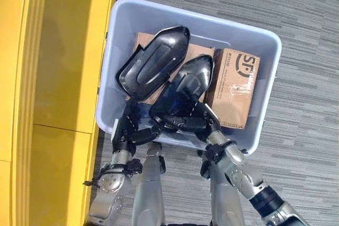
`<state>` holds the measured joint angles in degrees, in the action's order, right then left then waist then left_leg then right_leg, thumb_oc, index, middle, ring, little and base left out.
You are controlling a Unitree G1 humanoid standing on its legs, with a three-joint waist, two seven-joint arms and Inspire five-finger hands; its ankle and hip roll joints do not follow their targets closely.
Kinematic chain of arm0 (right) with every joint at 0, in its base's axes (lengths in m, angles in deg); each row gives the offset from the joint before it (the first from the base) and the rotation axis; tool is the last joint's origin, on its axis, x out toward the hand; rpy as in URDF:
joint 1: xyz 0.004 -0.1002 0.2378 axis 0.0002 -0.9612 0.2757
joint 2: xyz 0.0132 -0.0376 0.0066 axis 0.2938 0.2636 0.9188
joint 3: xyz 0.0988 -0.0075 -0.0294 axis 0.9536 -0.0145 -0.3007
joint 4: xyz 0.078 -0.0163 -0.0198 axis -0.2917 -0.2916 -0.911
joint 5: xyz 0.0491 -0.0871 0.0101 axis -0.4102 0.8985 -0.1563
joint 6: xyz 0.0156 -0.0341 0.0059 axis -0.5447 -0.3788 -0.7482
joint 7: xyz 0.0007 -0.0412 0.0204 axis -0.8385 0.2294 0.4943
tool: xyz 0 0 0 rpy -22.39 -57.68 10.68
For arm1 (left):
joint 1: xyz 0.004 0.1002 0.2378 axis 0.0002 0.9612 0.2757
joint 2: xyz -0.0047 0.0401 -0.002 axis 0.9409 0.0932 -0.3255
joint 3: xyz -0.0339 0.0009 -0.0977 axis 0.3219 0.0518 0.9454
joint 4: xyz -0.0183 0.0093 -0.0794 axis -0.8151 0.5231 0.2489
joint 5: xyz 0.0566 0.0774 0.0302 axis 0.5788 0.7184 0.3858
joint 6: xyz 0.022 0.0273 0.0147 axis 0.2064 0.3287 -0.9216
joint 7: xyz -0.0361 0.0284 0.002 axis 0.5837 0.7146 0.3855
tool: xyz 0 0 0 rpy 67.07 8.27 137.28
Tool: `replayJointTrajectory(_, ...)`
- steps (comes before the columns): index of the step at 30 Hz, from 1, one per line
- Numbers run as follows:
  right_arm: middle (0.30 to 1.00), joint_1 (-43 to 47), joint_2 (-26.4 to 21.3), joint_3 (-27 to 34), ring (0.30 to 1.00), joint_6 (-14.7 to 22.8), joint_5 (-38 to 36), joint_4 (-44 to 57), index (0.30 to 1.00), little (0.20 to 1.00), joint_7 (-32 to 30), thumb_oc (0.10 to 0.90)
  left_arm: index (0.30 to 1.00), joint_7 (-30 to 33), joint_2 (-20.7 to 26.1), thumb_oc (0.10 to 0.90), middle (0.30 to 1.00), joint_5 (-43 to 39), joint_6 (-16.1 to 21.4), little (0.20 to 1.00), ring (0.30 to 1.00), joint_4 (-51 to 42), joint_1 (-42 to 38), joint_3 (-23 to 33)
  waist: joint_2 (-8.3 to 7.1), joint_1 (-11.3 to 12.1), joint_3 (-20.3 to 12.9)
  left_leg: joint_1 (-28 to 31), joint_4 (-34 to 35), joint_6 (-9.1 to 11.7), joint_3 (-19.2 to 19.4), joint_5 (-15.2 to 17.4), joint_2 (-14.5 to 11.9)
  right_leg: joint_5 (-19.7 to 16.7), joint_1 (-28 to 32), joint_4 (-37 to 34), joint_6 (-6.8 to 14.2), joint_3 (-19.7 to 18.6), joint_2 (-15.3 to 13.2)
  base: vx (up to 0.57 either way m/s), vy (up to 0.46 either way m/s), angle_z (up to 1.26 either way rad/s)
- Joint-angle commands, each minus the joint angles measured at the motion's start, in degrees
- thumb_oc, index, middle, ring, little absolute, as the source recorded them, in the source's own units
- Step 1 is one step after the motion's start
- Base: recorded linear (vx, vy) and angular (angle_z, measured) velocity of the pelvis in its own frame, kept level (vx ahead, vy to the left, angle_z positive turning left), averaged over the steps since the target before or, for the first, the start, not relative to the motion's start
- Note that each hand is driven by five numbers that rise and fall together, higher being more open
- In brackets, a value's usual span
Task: Move parts from the plastic box to the shelf.
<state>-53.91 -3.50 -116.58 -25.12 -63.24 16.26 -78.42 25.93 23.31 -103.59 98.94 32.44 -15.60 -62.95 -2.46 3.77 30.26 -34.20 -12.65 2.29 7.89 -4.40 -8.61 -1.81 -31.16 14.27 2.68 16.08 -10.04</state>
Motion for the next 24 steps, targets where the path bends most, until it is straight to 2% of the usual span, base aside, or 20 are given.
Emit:
replayJointTrajectory(1, 1.0, 0.7, 2.6, 0.6, 1.0, 4.8, -0.6, 7.0, 1.0, 1.0, -0.5, 0.9, 1.0, 2.2, 1.2, 0.9, 1.0, -0.6, -0.6, 1.0, 1.0, 0.6, 2.0, -0.3, 0.12, -0.1, -0.5, -2.9, -3.3, 0.5, 1.2, 3.9, -1.1, 2.3, 2.3, -0.6, 3.4, 1.9, -2.9, 0.01, 0.001, 0.03)
replayJointTrajectory(7, 1.0, 2.8, 2.7, 1.8, 1.0, 5.0, 2.0, 5.0, 1.0, 1.0, -2.7, 0.9, 1.0, 2.4, 1.2, 0.9, 1.0, -0.6, -0.5, 1.0, 1.0, 0.3, 1.8, -1.3, 0.73, 0.3, -0.5, -4.6, -3.4, 0.2, 0.7, 3.9, -0.7, 2.5, 0.9, -0.1, 3.4, 2.5, -3.1, 0.01, 0.0, 0.05)
replayJointTrajectory(11, 1.0, 5.5, 0.9, 2.9, 1.0, 3.8, 8.5, 3.3, 1.0, 1.0, -4.2, 0.9, 1.0, 2.5, 1.9, 0.9, 1.0, 0.6, -0.5, 1.0, 1.0, -0.4, 1.5, -1.2, 1.27, 0.7, -0.5, -5.3, -3.3, 0.1, 0.5, 4.0, -0.4, 2.8, 0.3, 0.2, 3.3, 2.7, -3.3, 0.01, 0.0, 0.11)
replayJointTrajectory(14, 1.0, 5.9, 0.6, 3.1, 1.0, 3.7, 9.5, 3.0, 1.0, 1.0, -4.6, 0.9, 1.0, 2.5, 2.0, 0.9, 1.0, 0.8, -0.4, 1.0, 1.0, -0.5, 1.5, -1.2, 1.35, 0.8, -0.5, -5.5, -3.4, 0.1, 0.4, 4.1, -0.3, 2.9, 0.1, 0.3, 3.3, 2.7, -3.3, 0.01, 0.006, 0.08)
replayJointTrajectory(19, 1.0, 8.7, -3.1, 4.6, 1.0, 2.7, 14.8, 2.3, 1.0, 1.0, -5.0, 0.9, 1.0, 1.9, 2.6, 0.9, 1.0, 1.6, -0.1, 1.0, 1.0, -1.6, 1.5, -1.2, 1.29, 1.0, -0.5, -6.2, -3.7, 0.1, 0.5, 4.4, -0.3, 3.1, -0.3, 0.6, 3.4, 2.9, -3.4, 0.0, 0.0, 0.0)
replayJointTrajectory(24, 1.0, 10.2, -4.9, 5.1, 1.0, 2.4, 16.4, 2.1, 1.0, 1.0, -4.6, 0.9, 1.0, 1.6, 2.9, 0.9, 1.0, 1.3, 0.2, 1.0, 1.0, -2.1, 1.5, -0.7, 1.05, 1.0, -0.5, -6.4, -3.9, 0.1, 0.6, 4.6, -0.4, 3.2, -0.7, 0.9, 3.5, 3.0, -3.3, 0.0, 0.0, 0.0)
